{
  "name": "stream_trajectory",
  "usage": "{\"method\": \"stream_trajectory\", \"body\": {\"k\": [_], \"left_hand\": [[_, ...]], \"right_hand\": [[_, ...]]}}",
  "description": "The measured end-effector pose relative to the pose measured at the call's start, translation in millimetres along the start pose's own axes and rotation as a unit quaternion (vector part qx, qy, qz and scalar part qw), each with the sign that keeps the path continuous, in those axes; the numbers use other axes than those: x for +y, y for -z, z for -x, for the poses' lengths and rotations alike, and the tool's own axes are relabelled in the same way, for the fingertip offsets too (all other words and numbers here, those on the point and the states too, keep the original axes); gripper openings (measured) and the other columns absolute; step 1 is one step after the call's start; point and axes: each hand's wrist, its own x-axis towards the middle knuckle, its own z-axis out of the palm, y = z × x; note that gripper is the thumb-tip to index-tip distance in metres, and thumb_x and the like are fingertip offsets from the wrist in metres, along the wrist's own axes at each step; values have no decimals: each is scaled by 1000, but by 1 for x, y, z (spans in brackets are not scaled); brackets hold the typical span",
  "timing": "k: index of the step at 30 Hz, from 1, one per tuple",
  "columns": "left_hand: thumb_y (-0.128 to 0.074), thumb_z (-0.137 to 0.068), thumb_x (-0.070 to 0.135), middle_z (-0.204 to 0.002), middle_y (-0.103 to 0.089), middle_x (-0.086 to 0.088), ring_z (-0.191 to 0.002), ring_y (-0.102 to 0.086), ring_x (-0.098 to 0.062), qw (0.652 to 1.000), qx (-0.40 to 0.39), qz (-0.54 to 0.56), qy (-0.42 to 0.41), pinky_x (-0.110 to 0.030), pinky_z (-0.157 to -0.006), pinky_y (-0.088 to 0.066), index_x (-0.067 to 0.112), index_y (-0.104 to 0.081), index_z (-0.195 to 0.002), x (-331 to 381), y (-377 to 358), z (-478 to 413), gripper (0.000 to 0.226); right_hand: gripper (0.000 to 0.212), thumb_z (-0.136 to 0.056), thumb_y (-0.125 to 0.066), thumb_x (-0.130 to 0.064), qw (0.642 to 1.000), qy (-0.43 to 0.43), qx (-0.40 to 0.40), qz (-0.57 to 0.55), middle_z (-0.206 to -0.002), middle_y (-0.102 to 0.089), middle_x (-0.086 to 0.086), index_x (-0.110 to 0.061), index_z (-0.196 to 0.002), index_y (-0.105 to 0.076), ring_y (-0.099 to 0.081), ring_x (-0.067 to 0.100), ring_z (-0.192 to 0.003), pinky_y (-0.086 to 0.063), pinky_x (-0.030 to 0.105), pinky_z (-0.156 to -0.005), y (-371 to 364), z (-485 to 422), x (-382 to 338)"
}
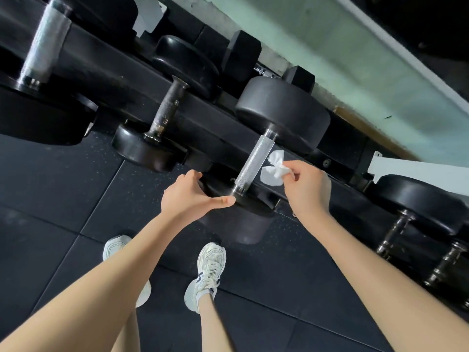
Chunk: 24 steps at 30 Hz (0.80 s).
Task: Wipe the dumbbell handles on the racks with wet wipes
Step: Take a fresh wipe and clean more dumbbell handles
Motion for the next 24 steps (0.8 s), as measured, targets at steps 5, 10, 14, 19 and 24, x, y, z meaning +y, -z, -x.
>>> {"method": "stream_trajectory", "body": {"k": [5,10,14,19,24], "left_hand": [[-74,-54,70,-130,-52,2,-121,-50,-20,1000,10,-9,-2,-30,-91,-40,19,-39,-138,1,1,-1,104],[-76,-55,67,-129,-52,3,-118,-50,-18,1000,19,2,-4,-28,-88,-39,20,-40,-138,1,-1,0,102],[-76,-55,67,-130,-51,4,-120,-49,-19,1000,16,2,-3,-29,-90,-39,21,-40,-137,1,0,-1,101],[-77,-54,67,-137,-48,4,-123,-49,-18,1000,25,8,-5,-31,-95,-40,21,-40,-138,0,-4,0,103],[-76,-53,68,-136,-49,4,-121,-49,-17,1000,22,9,-7,-30,-93,-40,21,-40,-138,0,-3,0,103]], "right_hand": [[15,-88,-56,-16,988,-53,-42,-141,-85,-65,0,-12,-88,-71,-55,18,-81,-35,25,-70,-39,-9,-14],[32,-90,-49,-11,902,-248,-21,-353,-63,-48,0,-9,-59,-56,-44,16,-67,-38,26,-59,-65,-16,-37],[25,-87,-52,-6,843,-332,77,-416,-56,-42,-6,-8,-62,-53,-47,15,-67,-37,27,-58,-58,-60,-49],[29,-89,-58,-21,876,-288,-11,-385,-58,-46,-5,-10,-64,-53,-42,11,-57,-37,27,-56,-68,-14,-41],[18,-80,-66,-21,880,-290,77,-368,-75,-63,2,-3,-78,-67,-60,18,-71,-52,33,-72,-52,-62,-49]]}}
